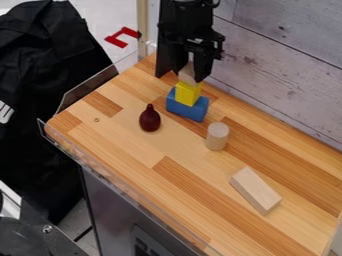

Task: Put the block on top of the yellow cube

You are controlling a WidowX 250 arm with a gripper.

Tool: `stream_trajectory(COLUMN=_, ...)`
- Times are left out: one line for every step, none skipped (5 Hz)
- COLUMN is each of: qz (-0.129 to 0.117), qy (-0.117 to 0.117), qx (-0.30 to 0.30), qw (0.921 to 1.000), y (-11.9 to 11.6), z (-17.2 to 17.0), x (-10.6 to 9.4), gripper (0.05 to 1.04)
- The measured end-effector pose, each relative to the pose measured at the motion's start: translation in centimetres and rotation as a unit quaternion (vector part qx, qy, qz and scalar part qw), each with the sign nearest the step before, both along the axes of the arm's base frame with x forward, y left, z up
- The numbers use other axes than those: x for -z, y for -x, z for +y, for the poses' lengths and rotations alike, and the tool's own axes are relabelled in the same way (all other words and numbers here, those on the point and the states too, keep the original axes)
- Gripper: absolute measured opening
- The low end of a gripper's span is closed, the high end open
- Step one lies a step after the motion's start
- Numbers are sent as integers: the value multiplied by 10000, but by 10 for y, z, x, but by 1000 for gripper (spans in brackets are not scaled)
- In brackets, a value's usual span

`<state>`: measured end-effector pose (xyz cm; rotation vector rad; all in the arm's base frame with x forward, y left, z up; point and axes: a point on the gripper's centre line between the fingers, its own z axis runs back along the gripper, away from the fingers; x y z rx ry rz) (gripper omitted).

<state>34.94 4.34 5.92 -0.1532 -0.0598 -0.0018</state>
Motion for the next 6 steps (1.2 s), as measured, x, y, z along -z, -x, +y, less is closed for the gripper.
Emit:
stream_trajectory(qz=7, qy=2, qx=9, qw=10000, y=-2, z=0, x=1, gripper=542)
stream_trajectory(qz=21, qy=5, qx=10, qw=10000, y=-1, z=0, x=2, gripper=542)
stream_trajectory(qz=23, qy=20, qx=12, qw=10000, y=-1, z=0, x=2, gripper=592)
stream_trajectory(qz=103, qy=39, qx=25, qw=9999, y=-1, z=0, x=6, gripper=904)
stream_trajectory(qz=111, qy=48, qx=14, qw=9999, y=-1, z=0, x=6, gripper=1013)
stream_trajectory(qz=104, qy=81, qx=-4, qw=9999, y=-1, z=-1, x=6, gripper=1005)
